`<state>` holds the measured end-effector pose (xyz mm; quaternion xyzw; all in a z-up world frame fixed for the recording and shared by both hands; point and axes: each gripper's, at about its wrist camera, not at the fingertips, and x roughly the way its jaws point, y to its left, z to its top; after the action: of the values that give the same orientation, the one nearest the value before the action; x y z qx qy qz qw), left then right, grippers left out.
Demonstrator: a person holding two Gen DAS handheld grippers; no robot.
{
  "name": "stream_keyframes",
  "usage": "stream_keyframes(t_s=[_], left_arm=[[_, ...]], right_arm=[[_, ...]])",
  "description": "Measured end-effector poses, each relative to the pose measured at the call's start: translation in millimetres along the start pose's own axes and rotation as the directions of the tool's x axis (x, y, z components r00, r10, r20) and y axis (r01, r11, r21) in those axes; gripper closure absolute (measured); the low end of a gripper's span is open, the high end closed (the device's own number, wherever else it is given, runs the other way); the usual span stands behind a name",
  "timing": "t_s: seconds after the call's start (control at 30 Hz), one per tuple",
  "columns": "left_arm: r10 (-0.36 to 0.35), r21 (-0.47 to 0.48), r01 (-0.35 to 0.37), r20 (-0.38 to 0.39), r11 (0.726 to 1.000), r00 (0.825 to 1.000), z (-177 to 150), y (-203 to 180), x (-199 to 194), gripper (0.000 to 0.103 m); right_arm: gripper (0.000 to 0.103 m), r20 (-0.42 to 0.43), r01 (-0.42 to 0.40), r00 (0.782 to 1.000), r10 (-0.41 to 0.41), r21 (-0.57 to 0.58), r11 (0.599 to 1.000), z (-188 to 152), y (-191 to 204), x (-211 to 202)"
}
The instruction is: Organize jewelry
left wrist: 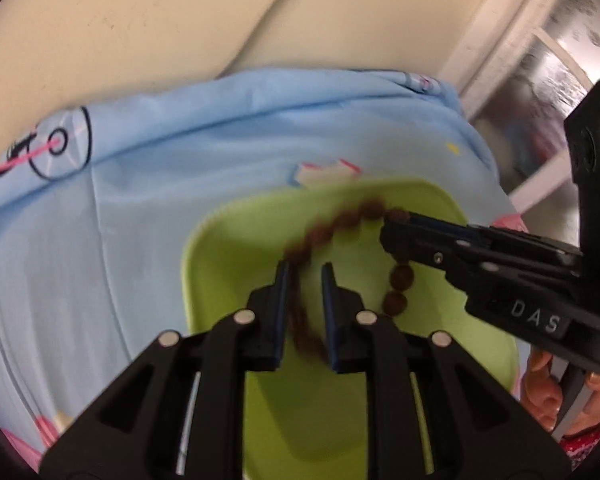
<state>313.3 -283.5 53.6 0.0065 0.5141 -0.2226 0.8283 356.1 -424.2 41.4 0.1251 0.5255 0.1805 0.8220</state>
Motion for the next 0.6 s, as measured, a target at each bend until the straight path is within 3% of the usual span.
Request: stream_keyframes(t_s=[0.2,0.3,0.43,0.53,0.6], left_arm=[[0.128,0.006,-0.129,0.066,0.992,0.99,20,20,6,0.087],[0.204,-0.005,-0.205,0.103,0.979,0.974,32,23,0,0.087],[0.157,0.002,-0.16,0.165,0.987,0.974,21,17,-44,0.087],[0.061,0.049,-0.075,0.236,0.996,0.97,-23,14,-103,0.087],[0.006,0.063,-0.024,0.262,0.998,0.965,-58,23,-136,0.086]], right_arm=[[0.103,0.069,0.066,0.996,-0.06,-0.089,0.994,27,21,20],[0.103,0.172,0.11,0.982,-0.082,-0.159,0.981,37,35,18],[0.103,0.28,0.067,0.96,-0.021,-0.158,0.985,25,47,-15],[0.103,0.358,0.072,0.934,0.008,-0.21,0.975,-14,72,-55],[0.103,0.368,-0.003,0.925,0.095,-0.241,0.97,-54,88,-77]])
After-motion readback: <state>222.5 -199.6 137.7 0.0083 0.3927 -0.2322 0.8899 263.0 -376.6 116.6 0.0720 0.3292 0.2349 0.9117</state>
